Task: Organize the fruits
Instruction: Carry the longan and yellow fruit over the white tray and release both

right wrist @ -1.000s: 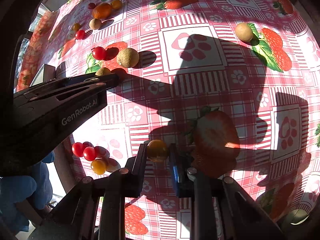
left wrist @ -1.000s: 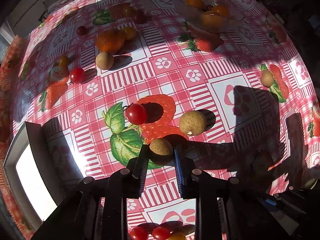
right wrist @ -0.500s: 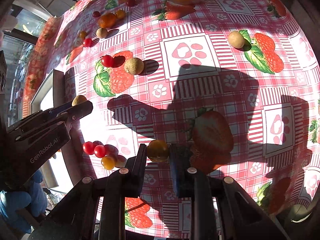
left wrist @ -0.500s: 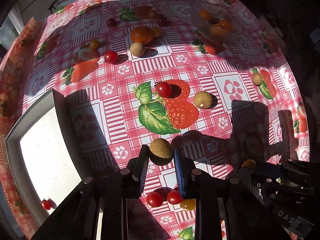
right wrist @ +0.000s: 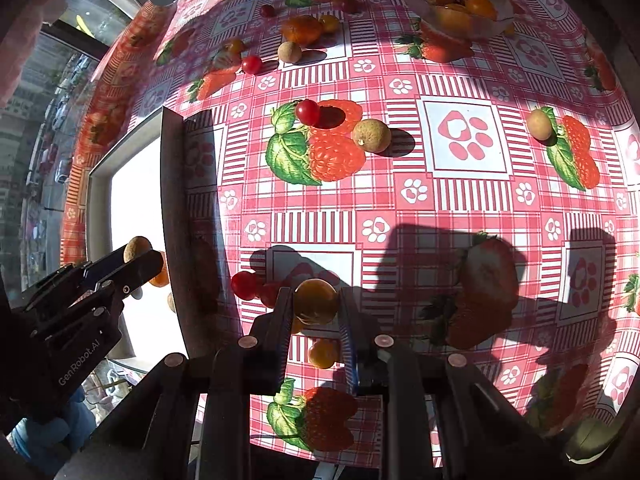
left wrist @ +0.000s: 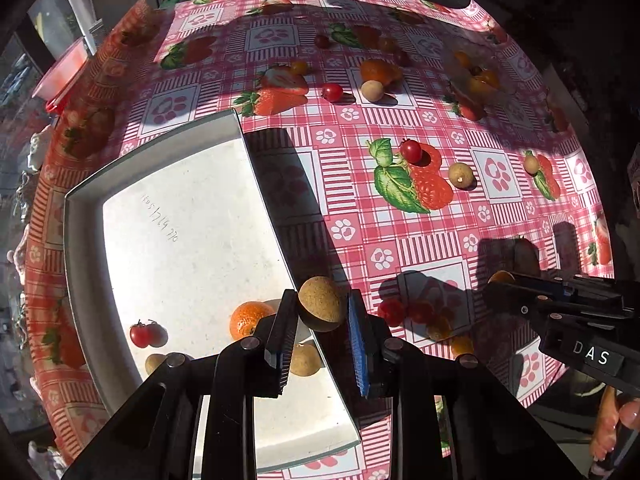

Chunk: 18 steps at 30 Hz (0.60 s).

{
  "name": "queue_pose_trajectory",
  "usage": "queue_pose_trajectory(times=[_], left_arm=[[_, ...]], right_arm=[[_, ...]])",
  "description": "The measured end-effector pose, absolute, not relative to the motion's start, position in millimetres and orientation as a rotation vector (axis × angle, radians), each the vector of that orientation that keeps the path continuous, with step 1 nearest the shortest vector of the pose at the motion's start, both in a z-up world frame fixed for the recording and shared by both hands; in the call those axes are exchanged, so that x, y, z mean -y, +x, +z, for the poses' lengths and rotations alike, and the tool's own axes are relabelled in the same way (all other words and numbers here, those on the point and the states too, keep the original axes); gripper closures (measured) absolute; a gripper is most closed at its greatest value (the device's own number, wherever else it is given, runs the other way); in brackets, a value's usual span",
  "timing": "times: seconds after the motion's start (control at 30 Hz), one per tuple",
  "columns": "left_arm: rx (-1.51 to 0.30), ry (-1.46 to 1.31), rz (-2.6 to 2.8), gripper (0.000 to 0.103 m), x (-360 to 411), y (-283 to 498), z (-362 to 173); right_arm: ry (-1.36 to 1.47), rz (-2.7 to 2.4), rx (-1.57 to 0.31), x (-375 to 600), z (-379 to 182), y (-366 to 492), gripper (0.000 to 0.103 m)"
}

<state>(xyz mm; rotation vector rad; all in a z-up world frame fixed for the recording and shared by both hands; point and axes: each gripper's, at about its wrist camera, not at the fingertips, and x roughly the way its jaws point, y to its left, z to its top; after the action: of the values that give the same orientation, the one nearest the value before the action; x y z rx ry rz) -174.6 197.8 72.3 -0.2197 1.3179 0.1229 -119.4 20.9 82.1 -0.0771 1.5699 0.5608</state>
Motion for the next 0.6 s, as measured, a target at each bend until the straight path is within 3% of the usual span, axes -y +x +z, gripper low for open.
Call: queue_pose_trajectory(times=[0.6], left_arm=[[-1.416, -0.288, 0.335, 0.077, -270.8, -281.2, 37.5]], right_arm=[[-0.288, 0.887, -1.640, -153.0, 75.6, -214.3, 0.079]])
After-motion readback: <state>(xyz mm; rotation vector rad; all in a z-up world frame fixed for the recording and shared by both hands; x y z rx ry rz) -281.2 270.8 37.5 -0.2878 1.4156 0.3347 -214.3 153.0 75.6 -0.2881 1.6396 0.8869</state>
